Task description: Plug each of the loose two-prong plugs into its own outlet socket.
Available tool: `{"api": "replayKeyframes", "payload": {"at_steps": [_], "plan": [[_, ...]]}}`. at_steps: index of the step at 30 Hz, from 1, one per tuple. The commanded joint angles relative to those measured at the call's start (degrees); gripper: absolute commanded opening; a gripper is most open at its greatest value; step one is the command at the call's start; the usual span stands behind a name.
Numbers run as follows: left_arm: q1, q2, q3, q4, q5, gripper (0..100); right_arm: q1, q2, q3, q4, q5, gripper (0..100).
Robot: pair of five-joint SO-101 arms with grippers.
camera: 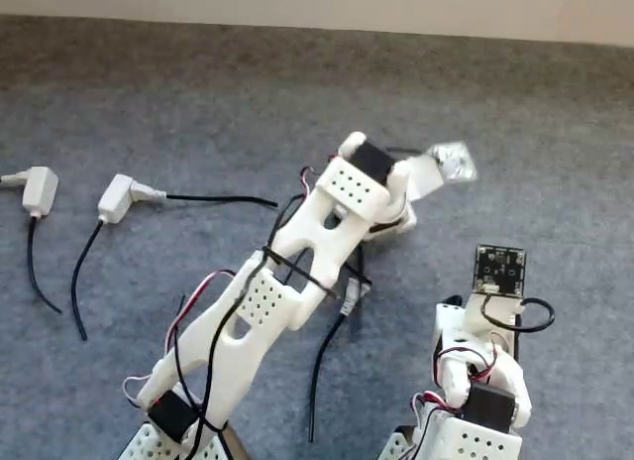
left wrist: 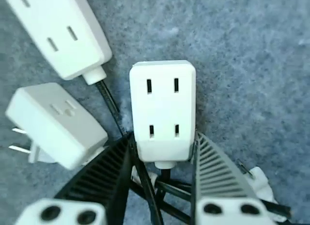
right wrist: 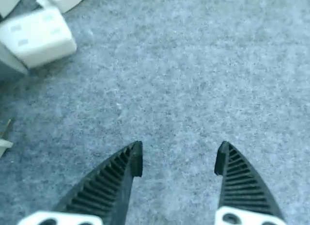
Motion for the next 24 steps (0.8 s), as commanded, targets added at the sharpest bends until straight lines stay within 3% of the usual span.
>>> {"api": "replayKeyframes", "payload": {"at_steps": [1, 8, 15, 20, 24], "plan": [[0.0, -16.0, 4.0, 0.6, -0.6, 5, -1.2, -0.5, -0.1, 0.2, 0.7, 24.1], [-4.8, -40.8, 17.1, 0.6, -0.6, 5, -1.3, -0.5, 0.0, -0.3, 0.7, 24.1], [-13.8, -61.1, 32.7, 0.6, -1.9, 5, -1.3, -0.3, 2.2, -2.5, 1.0, 24.1], [-18.4, -73.0, 52.3, 0.7, -7.6, 5, -1.4, 0.0, 2.5, -2.6, 1.1, 24.1], [-22.3, -81.7, 70.6, 0.7, -16.2, 5, -3.2, 0.0, 2.7, -2.4, 1.1, 24.1]]}}
